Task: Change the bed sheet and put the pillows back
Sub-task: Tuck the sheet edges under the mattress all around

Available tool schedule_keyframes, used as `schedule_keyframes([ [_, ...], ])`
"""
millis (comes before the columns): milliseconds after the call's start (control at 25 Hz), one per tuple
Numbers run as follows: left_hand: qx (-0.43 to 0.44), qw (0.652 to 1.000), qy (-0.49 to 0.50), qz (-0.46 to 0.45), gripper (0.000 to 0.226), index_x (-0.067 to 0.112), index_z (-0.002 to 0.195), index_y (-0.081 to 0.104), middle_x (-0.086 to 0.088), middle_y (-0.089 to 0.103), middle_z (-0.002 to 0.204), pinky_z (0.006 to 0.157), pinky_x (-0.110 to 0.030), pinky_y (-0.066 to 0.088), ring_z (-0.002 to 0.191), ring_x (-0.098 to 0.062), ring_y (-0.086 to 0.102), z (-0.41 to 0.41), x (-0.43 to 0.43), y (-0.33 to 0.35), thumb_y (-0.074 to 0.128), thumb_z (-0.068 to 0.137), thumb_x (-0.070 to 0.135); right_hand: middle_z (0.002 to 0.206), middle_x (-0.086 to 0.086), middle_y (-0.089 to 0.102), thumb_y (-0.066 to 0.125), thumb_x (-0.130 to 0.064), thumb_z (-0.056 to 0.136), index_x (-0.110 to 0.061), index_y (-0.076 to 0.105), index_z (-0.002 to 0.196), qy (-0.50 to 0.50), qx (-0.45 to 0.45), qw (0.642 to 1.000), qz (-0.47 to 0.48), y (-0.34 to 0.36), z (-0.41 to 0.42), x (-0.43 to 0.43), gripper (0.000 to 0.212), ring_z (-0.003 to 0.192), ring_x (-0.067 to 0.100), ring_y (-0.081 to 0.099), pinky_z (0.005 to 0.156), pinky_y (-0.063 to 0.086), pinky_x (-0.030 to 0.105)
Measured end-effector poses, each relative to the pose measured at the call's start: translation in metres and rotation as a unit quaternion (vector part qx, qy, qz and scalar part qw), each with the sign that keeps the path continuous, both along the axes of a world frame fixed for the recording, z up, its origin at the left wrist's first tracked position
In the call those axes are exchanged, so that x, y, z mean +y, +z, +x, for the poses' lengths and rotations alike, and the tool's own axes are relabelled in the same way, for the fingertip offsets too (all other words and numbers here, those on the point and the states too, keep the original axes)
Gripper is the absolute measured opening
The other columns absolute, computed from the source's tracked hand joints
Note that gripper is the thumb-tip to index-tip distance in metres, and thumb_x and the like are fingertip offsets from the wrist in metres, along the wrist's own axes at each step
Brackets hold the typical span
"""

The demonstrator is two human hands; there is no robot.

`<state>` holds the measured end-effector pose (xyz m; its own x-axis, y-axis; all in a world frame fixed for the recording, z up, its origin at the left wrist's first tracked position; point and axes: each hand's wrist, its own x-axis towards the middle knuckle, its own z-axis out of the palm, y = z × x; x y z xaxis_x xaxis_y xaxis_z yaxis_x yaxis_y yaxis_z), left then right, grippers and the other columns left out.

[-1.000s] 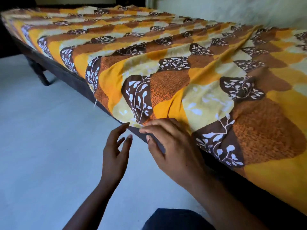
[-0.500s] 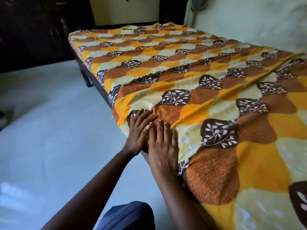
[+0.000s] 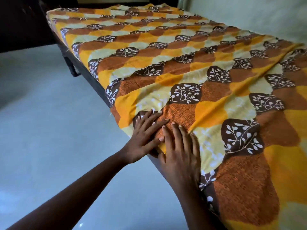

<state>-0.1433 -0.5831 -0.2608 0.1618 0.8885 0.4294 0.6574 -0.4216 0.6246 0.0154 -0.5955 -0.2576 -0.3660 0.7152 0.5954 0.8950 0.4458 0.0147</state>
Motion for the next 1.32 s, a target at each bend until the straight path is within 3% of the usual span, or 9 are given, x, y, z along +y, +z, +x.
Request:
schedule_keyframes([
  [200,-0.301,0.945,0.124,-0.015,0.024,0.030,0.112,0.060,0.005,0.056,0.122,0.095,-0.017,0.043,0.118,-0.008,0.051,-0.036,-0.041,-0.023,0.054,0.089,0.028,0.126,-0.001,0.061,0.061,-0.033,0.081,-0.022,0.064,0.117,-0.005,0.009,1.000,0.024,0.013,-0.006,-0.001,0.037,0.116,0.019,0.055,0.096,0.039,0.037],
  [400,-0.565,0.737,0.160,-0.336,0.050,0.023,0.140,0.033,-0.005,0.044,0.139,0.104,-0.044,0.041,0.121,-0.023,0.048,-0.075,-0.033,-0.039,0.051,0.093,0.032,0.095,-0.006,0.068,0.057,-0.022,0.085,-0.020,0.071,0.095,0.058,0.297,0.952,-0.047,0.015,-0.068,-0.032,0.017,0.086,0.009,0.061,0.075,0.047,0.021],
  [520,-0.676,0.608,0.126,-0.398,0.043,0.020,0.129,0.043,-0.006,0.048,0.133,0.101,-0.040,0.043,0.121,-0.025,0.049,-0.097,-0.012,-0.031,0.053,0.092,0.039,0.098,-0.003,0.071,0.059,-0.036,0.087,-0.032,0.065,0.094,-0.023,0.549,0.772,-0.319,-0.004,-0.132,-0.051,0.010,0.086,0.006,0.065,0.069,0.050,0.019],
  [640,-0.666,0.619,0.100,-0.404,0.043,0.022,0.123,0.051,-0.002,0.055,0.124,0.090,-0.033,0.042,0.106,-0.015,0.053,-0.105,0.010,-0.029,0.056,0.088,0.046,0.122,0.004,0.059,0.061,-0.035,0.086,-0.021,0.053,0.124,-0.104,0.730,0.453,-0.501,-0.032,-0.162,-0.043,0.041,0.106,0.012,0.059,0.077,0.052,0.023],
  [720,-0.668,0.618,0.089,-0.405,0.035,0.024,0.114,0.054,0.001,0.058,0.115,0.091,-0.033,0.039,0.102,-0.012,0.054,-0.108,0.021,-0.036,0.057,0.087,0.045,0.131,0.003,0.051,0.062,-0.036,0.084,-0.021,0.045,0.133,-0.081,0.788,0.368,-0.487,-0.046,-0.170,-0.032,0.054,0.117,0.015,0.052,0.083,0.051,0.027],
  [960,-0.751,0.553,0.078,-0.352,0.019,0.011,0.107,0.056,-0.004,0.065,0.098,0.090,-0.029,0.050,0.093,-0.015,0.061,-0.106,0.025,-0.072,0.049,0.096,0.025,0.133,-0.007,0.054,0.081,-0.045,0.054,-0.026,0.049,0.131,0.004,0.859,0.324,-0.397,-0.050,-0.177,0.000,0.085,0.119,0.007,0.052,0.075,0.053,0.023],
  [1120,-0.728,0.568,0.157,-0.350,0.016,0.009,0.101,0.055,-0.006,0.066,0.090,0.070,-0.029,0.055,0.083,-0.018,0.063,-0.095,0.026,-0.063,0.047,0.097,0.023,0.129,-0.004,0.055,0.066,-0.028,0.083,-0.025,0.053,0.120,-0.050,0.859,0.349,-0.371,-0.055,-0.176,0.002,0.039,0.115,0.010,0.053,0.083,0.049,0.026],
  [1200,-0.681,0.611,0.208,-0.347,0.023,0.009,0.110,0.050,-0.009,0.061,0.096,0.070,-0.031,0.055,0.087,-0.021,0.060,-0.087,0.020,-0.060,0.056,0.093,0.023,0.122,-0.003,0.056,0.063,-0.025,0.087,-0.022,0.053,0.116,-0.093,0.849,0.375,-0.360,-0.056,-0.172,0.001,0.031,0.110,0.012,0.054,0.080,0.049,0.026],
  [1320,-0.482,0.750,0.378,-0.250,0.042,0.016,0.115,0.049,-0.008,0.054,0.106,0.076,-0.029,0.049,0.082,-0.013,0.056,-0.083,0.006,-0.054,0.070,0.082,0.028,0.123,0.000,0.056,0.068,-0.032,0.083,-0.018,0.054,0.113,-0.174,0.820,0.413,-0.357,-0.066,-0.165,0.004,0.036,0.112,0.019,0.054,0.089,0.049,0.034],
])
